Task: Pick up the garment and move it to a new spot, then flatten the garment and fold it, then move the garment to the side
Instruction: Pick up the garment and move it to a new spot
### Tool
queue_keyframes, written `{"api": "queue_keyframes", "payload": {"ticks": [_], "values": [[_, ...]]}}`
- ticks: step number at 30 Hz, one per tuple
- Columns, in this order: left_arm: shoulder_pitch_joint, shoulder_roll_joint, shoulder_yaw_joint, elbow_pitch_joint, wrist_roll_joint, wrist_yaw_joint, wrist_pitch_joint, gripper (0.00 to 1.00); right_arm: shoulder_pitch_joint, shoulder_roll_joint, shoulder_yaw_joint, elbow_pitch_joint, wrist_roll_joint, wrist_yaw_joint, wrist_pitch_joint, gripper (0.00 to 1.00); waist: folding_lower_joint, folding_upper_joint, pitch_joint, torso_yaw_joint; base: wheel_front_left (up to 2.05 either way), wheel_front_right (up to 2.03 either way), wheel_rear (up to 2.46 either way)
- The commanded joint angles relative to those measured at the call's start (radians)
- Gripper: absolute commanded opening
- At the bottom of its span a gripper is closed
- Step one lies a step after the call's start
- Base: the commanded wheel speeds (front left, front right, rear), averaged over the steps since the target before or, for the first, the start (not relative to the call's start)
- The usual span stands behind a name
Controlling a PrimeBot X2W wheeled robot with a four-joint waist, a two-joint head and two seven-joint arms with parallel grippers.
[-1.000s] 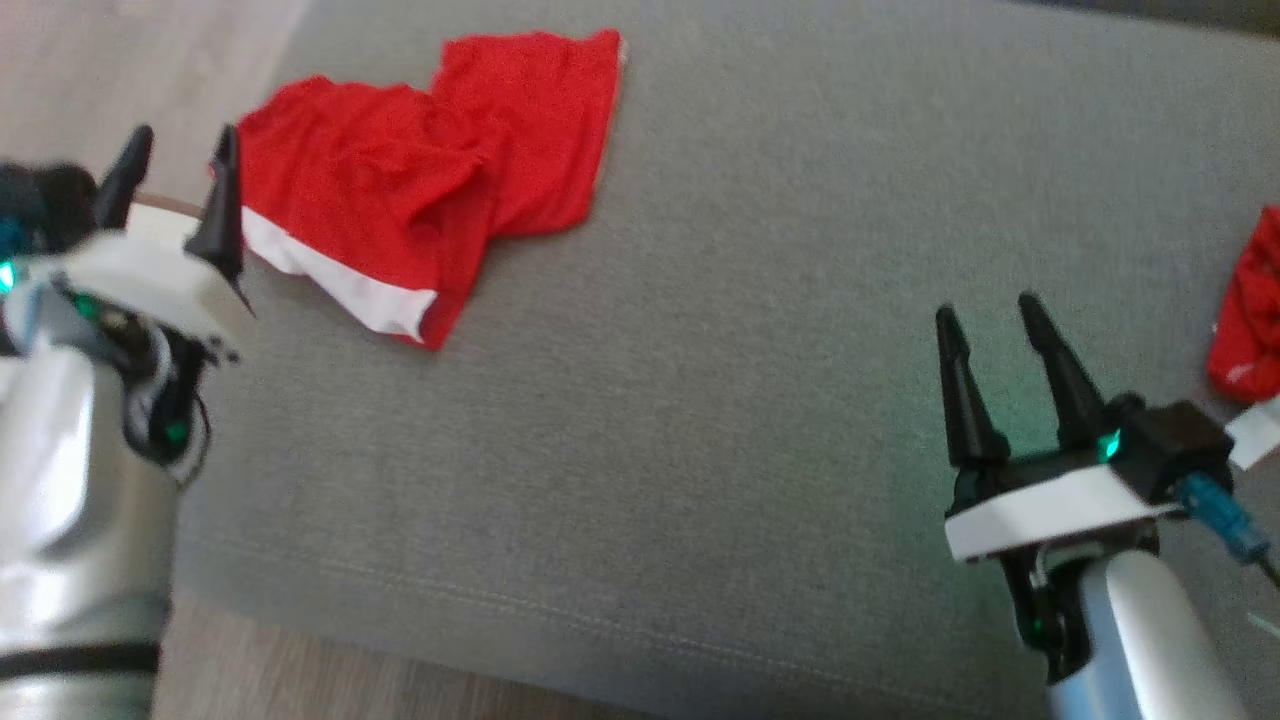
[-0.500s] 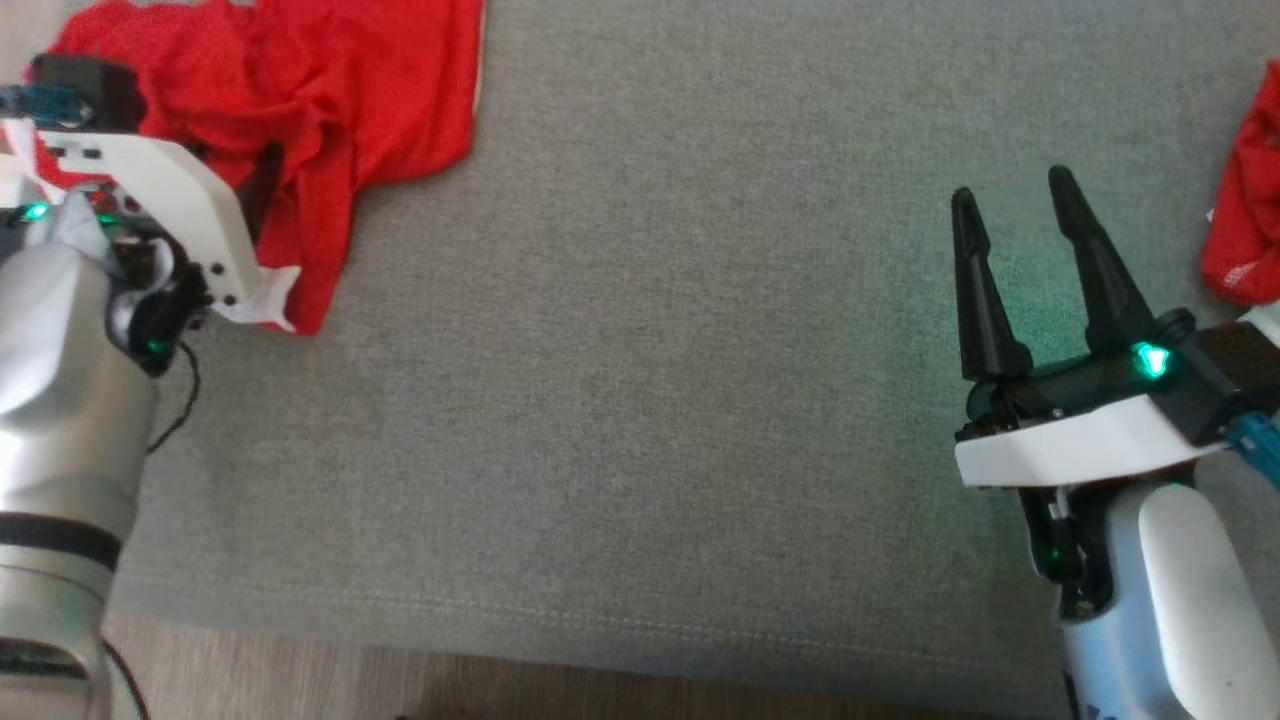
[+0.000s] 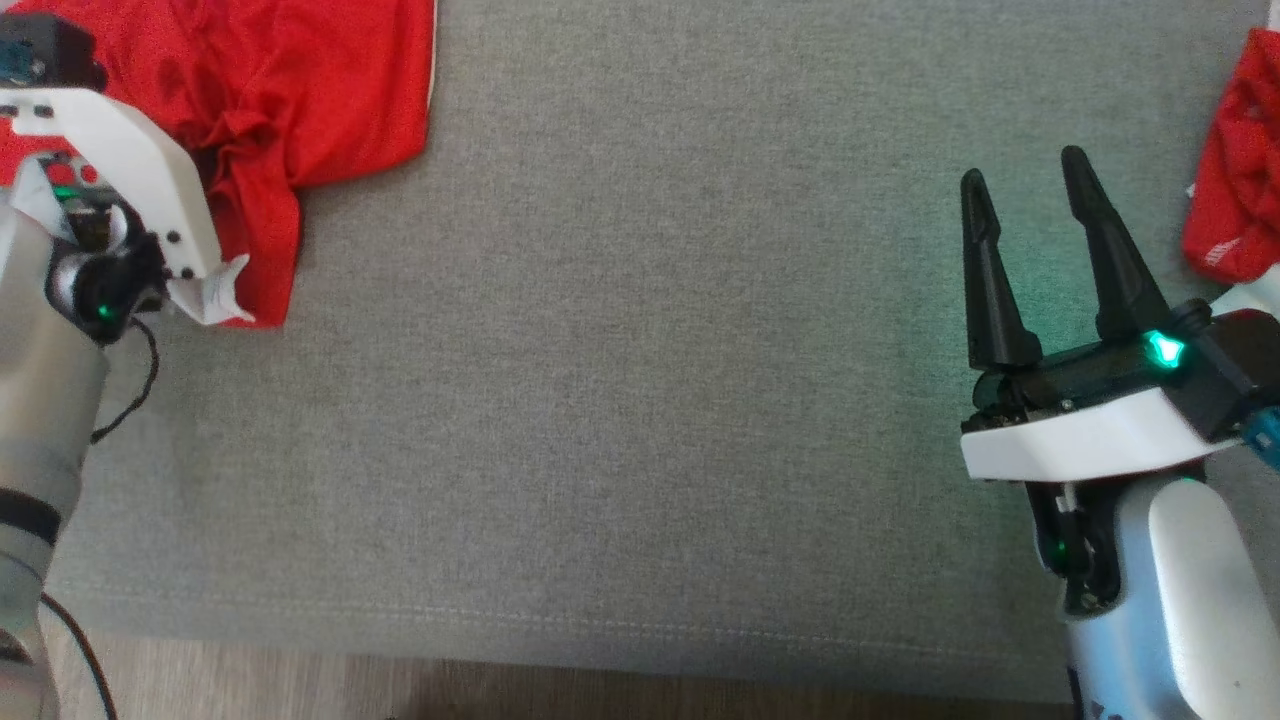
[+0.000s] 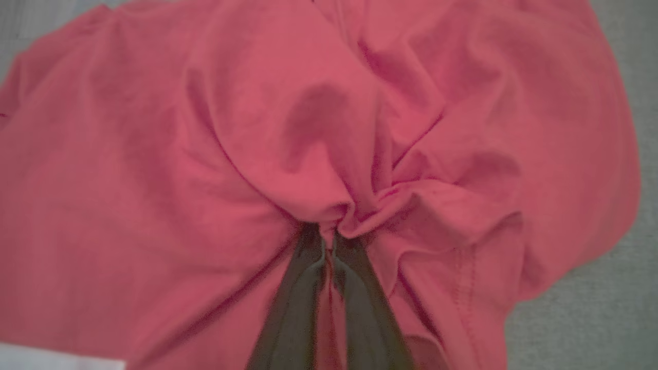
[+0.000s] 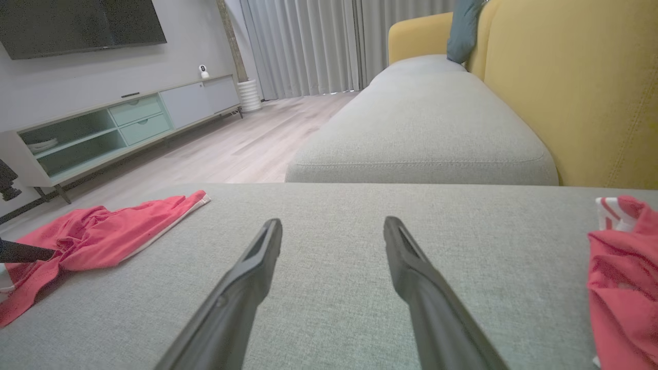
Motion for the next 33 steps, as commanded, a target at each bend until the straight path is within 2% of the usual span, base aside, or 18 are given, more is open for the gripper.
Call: {"api": "queue_keyframes", "payload": {"ticks": [1,6,19,24,33], "values": [[0.018,0.037,0.001,-0.009,-0.013,0.0,-0.013,0.0,-0.006,-0.002,0.03,-0.034,-0.007,-0.001,-0.002,1.0,-0.0001,0.0,-0.015,-0.003,0.0,0.0,0.0],[0.012,0.028,-0.018,-0.012,-0.032,0.0,-0.155,0.0,0.001,-0.002,0.032,-0.01,0.007,-0.001,-0.017,1.0,-0.0001,0.0,-0.069,-0.008,0.0,0.0,0.0],[0.051,-0.116,-0.002,-0.097,-0.121,0.006,-0.41,0.0,0.047,-0.002,0.04,0.071,0.066,-0.001,-0.059,1.0,-0.0001,0.0,-0.252,-0.029,0.0,0.0,0.0],[0.092,-0.193,-0.005,-0.164,-0.13,0.049,-0.461,0.0,0.064,-0.002,0.036,0.086,0.077,-0.001,-0.07,1.0,-0.0001,0.0,-0.306,-0.044,0.0,0.0,0.0],[0.178,-0.337,-0.033,-0.33,-0.129,0.186,-0.52,0.0,0.068,-0.002,-0.022,0.078,0.07,-0.001,-0.067,1.0,-0.0001,0.0,-0.356,-0.072,0.0,0.0,0.0]]}}
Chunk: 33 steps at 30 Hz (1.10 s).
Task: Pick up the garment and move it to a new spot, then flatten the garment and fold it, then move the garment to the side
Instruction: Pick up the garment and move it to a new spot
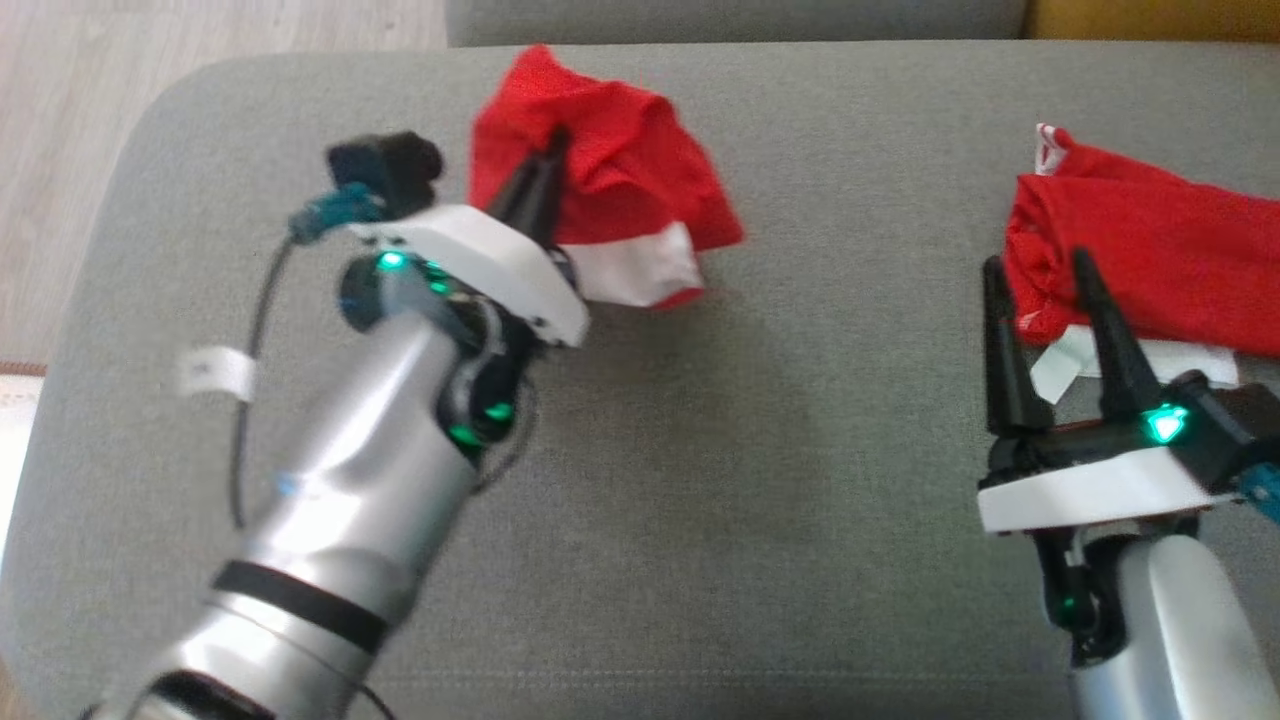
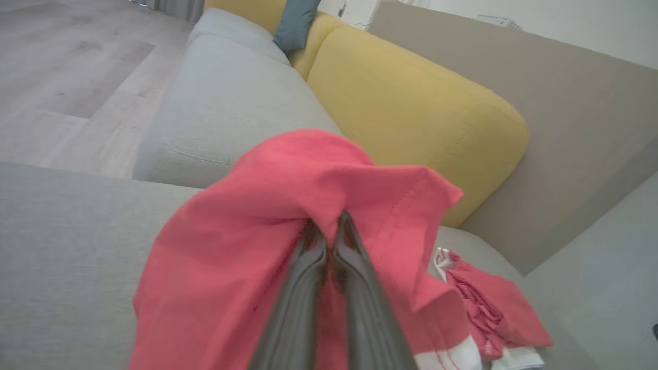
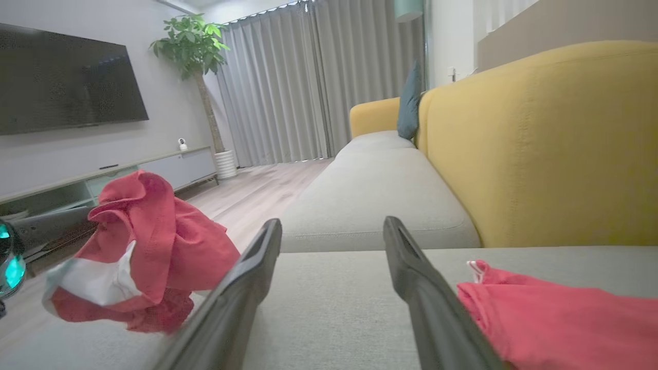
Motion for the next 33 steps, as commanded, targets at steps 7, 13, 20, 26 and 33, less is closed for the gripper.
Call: {"api": "queue_keyframes", "payload": {"ticks": [7,13,20,26,33], "values": [[0.02,-0.028,-0.03,-0.138,-0.034,0.085,-0.04,0.0,-0.032,-0.002,-0.017,-0.052,-0.01,-0.001,0.001,1.0,0.0,0.0,-0.012,-0.032,0.0,0.0,0.0],[0.037,-0.031,-0.159,-0.245,-0.11,0.181,-0.077,0.0,-0.04,-0.002,-0.02,-0.056,-0.012,-0.001,0.007,1.0,0.0,0.0,-0.012,-0.063,0.0,0.0,0.0],[0.019,-0.031,-0.293,-0.244,-0.186,0.268,-0.104,0.87,-0.051,-0.002,0.001,-0.046,-0.008,-0.001,0.003,1.0,0.0,0.0,-0.002,-0.106,0.0,0.0,0.0],[-0.016,-0.031,-0.316,-0.213,-0.187,0.284,-0.108,1.0,-0.064,-0.002,-0.027,-0.045,-0.014,-0.001,-0.005,1.0,0.0,0.0,0.011,-0.128,0.0,0.0,0.0],[-0.021,-0.031,-0.243,-0.2,-0.086,0.265,-0.108,1.0,-0.075,-0.002,-0.096,-0.059,-0.029,-0.001,0.001,1.0,0.0,0.0,0.015,-0.112,0.0,0.0,0.0]]}}
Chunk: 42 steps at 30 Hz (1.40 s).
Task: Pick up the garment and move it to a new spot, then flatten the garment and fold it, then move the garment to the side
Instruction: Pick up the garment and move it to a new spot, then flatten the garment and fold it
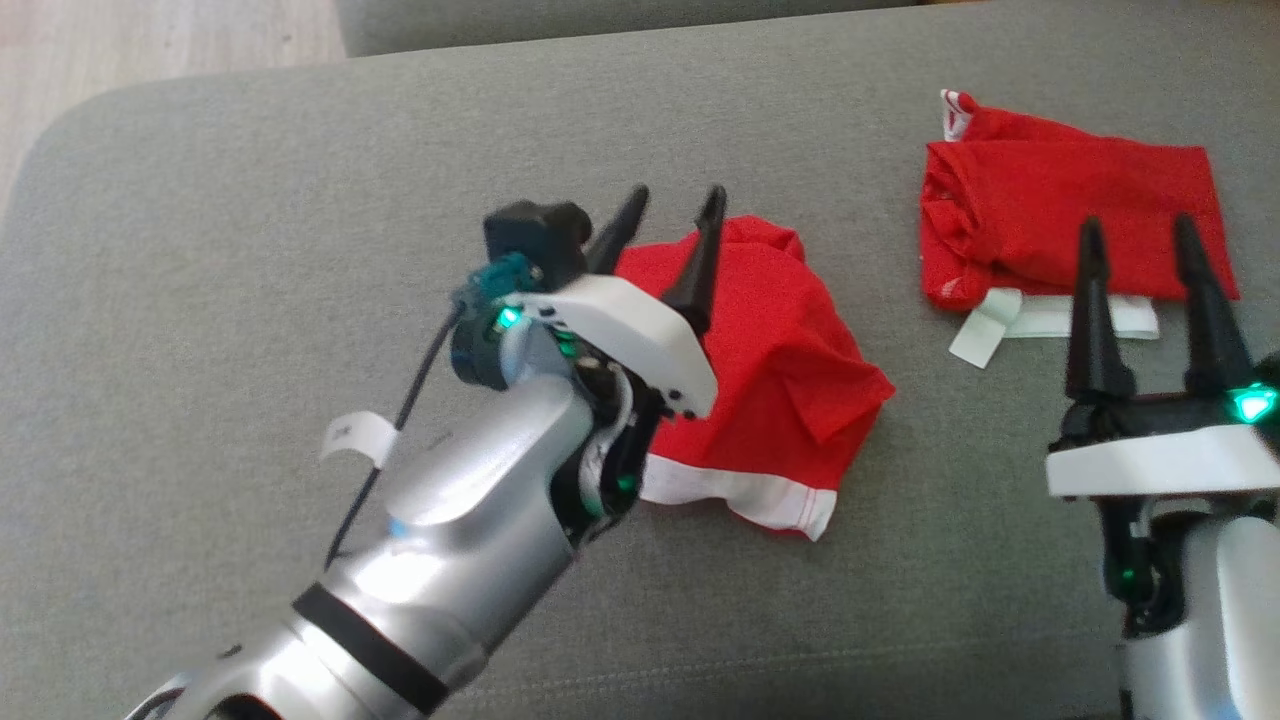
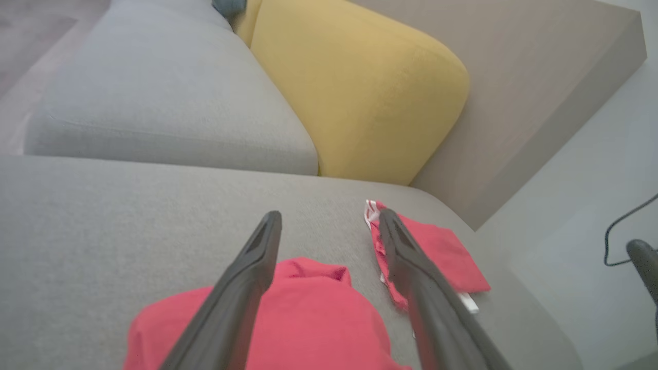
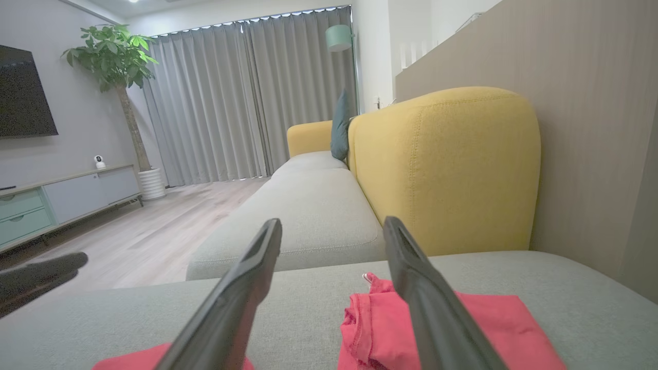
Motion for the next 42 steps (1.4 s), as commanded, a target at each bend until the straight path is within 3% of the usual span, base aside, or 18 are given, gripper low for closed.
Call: {"api": "queue_keyframes", "payload": {"ticks": [1,8,14,19,25,32,42], "values": [[-0.047,0.007,0.064,-0.024,0.039,-0.007,-0.012,1.0,-0.046,-0.003,0.007,-0.045,-0.009,-0.001,0.002,1.0,0.0,0.0,-0.002,0.012,0.0,0.0,0.0],[0.022,0.055,0.25,-0.065,0.257,-0.071,-0.012,1.0,-0.029,-0.003,-0.042,-0.074,-0.028,-0.001,0.024,1.0,0.0,0.0,-0.01,0.077,0.0,0.0,0.0],[0.187,0.137,0.395,-0.173,0.379,-0.107,-0.012,1.0,0.018,-0.003,-0.023,-0.051,-0.01,-0.001,0.019,1.0,0.0,0.0,-0.039,0.113,0.0,0.0,0.0],[0.333,0.168,0.464,-0.262,0.456,-0.126,-0.012,1.0,0.058,-0.003,-0.003,-0.023,0.007,-0.001,0.005,1.0,0.0,0.0,-0.059,0.129,0.0,0.0,0.0],[0.501,0.135,0.558,-0.345,0.52,-0.153,-0.012,1.0,0.09,-0.003,0.014,0.014,0.025,-0.001,-0.018,1.0,0.0,0.0,-0.072,0.141,0.0,0.0,0.0],[0.543,0.096,0.622,-0.348,0.578,-0.2,-0.012,1.0,0.113,-0.003,0.055,0.04,0.028,-0.001,-0.006,1.0,0.0,0.0,-0.078,0.144,0.0,0.0,0.0],[0.57,0.051,0.659,-0.31,0.621,-0.251,-0.012,1.0,0.2,-0.003,0.181,0.162,0.071,-0.001,0.172,1.0,0.0,0.0,-0.073,0.128,0.0,0.0,0.0]]}}
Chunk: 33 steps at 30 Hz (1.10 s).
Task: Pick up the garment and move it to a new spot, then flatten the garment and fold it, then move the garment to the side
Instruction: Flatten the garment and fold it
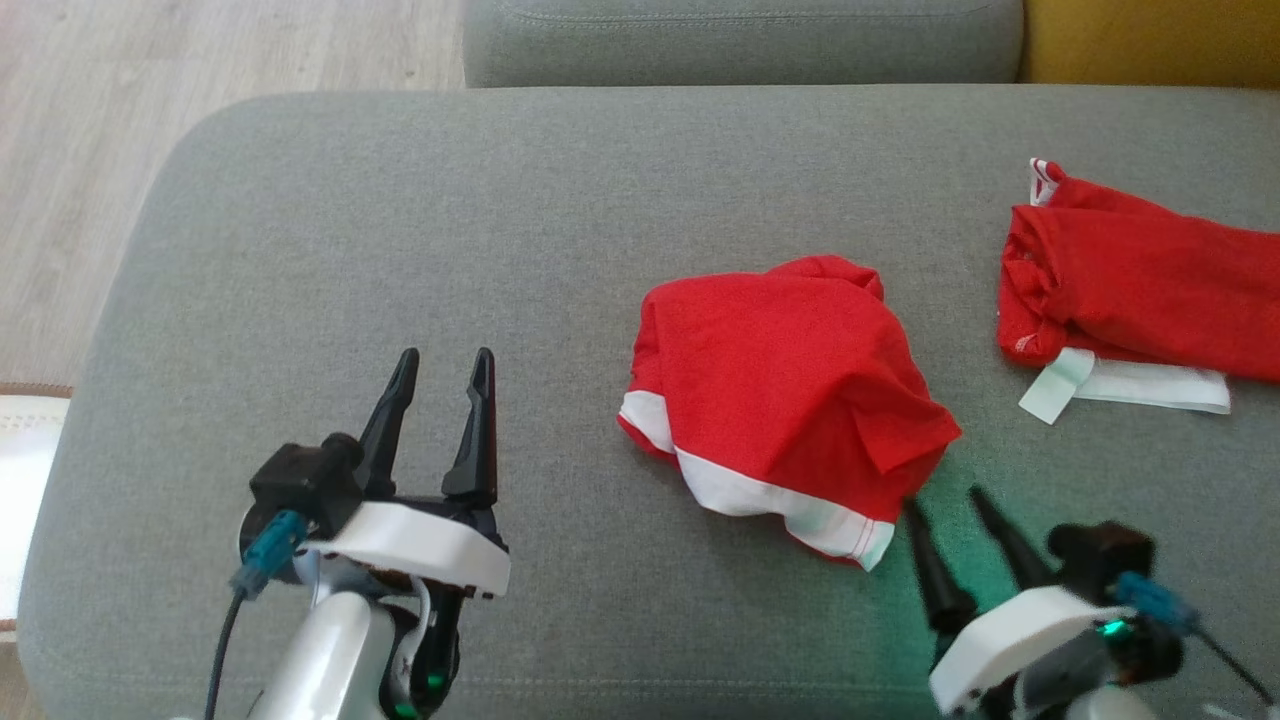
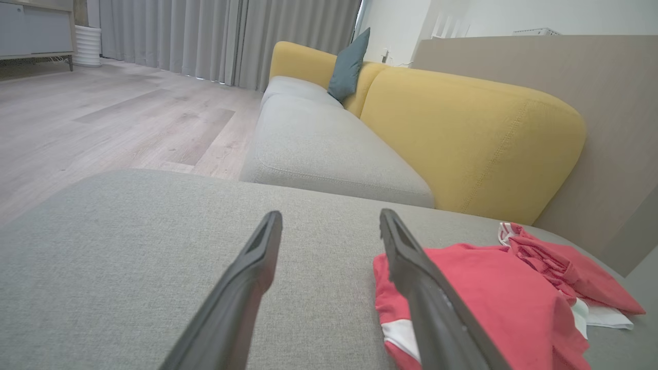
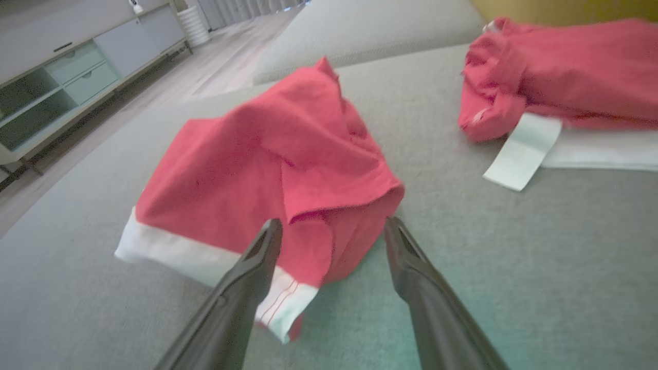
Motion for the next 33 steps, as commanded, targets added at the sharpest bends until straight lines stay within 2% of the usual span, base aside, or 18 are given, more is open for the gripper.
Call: {"api": "queue_keyframes", "payload": {"ticks": [1,12,27,28,29,30,33], "values": [[-0.031,0.0,0.043,-0.023,0.013,-0.008,-0.006,1.0,-0.02,-0.005,0.042,-0.024,0.016,-0.001,0.023,1.0,0.0,0.0,0.002,-0.002,0.0,0.0,0.0],[-0.033,-0.025,0.061,0.01,0.043,-0.044,-0.006,1.0,-0.003,-0.005,0.107,0.025,0.122,-0.001,0.128,1.0,0.0,0.0,0.013,0.006,0.0,0.0,0.0],[-0.054,-0.036,0.083,0.034,0.061,-0.065,-0.006,1.0,-0.051,-0.005,0.12,0.061,0.153,-0.001,0.116,1.0,0.0,0.0,0.048,0.034,0.0,0.0,0.0],[-0.054,-0.036,0.085,0.036,0.062,-0.065,-0.006,1.0,-0.054,-0.005,0.121,0.061,0.153,-0.001,0.111,0.55,0.0,0.0,0.049,0.033,0.0,0.0,0.0],[-0.054,-0.037,0.087,0.037,0.063,-0.066,-0.006,1.0,-0.056,-0.005,0.123,0.061,0.155,-0.001,0.106,0.19,0.0,0.0,0.049,0.033,0.0,0.0,0.0],[-0.054,-0.037,0.088,0.039,0.063,-0.067,-0.006,1.0,-0.058,-0.005,0.124,0.06,0.153,-0.001,0.1,0.0,0.0,0.0,0.049,0.032,0.0,0.0,0.0],[-0.055,-0.038,0.091,0.044,0.066,-0.067,-0.006,1.0,-0.065,-0.005,0.118,0.055,0.144,-0.001,0.081,0.0,0.0,0.0,0.047,0.029,0.0,0.0,0.0]]}}
